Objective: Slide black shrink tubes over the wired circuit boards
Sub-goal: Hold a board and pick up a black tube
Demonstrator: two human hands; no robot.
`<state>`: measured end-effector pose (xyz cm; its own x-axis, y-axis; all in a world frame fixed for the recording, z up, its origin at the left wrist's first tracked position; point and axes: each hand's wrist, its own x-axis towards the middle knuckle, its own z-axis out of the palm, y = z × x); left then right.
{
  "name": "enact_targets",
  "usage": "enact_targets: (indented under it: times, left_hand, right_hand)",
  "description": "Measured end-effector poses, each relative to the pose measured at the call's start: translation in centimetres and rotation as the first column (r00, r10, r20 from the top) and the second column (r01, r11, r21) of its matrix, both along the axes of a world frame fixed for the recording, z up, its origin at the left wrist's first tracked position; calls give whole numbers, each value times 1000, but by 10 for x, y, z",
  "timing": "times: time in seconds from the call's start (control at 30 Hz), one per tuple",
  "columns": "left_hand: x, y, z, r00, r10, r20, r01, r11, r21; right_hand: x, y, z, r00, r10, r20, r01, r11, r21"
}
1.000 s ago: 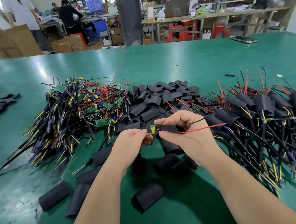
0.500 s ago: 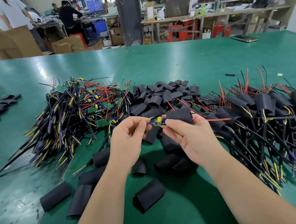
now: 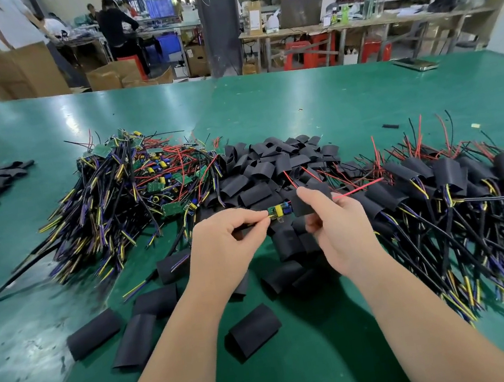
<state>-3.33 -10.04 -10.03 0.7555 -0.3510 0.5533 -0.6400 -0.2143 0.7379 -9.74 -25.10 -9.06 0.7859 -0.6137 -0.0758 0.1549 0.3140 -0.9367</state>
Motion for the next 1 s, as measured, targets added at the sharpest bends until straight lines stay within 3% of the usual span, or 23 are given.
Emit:
enact_targets:
  times: [0.17,0.3,0.57,0.77,0.9,1.0]
  left_hand:
    - [-1,0,4,989,-41,-140,35,998,-44]
    - [1,1,7,981,-77,-177,56,991,-124]
    - [2,1,9,965,-144,-221,100,975,-197]
    - [2,-1,9,955,-163,-247,110,970,-216]
    - [-1,-2,10,949,-194,-249,148,970,-194]
    - [-3,-3,10,945,-207,-255,156,966,-205]
  right_hand:
    - [-4,-3,8,948,187,258,-240,951,195]
    - [-8,-7,11,877,310,367,-391,904,171]
    - [-8,-12,7,912,298,282,-282,954,-98]
    - [-8,-13,6,941,280,190,-224,936,-271]
    - [-8,-9,5,919,342,196,-297,927,-228]
    - [-6,-1,2,893,371,257,-359,929,-94]
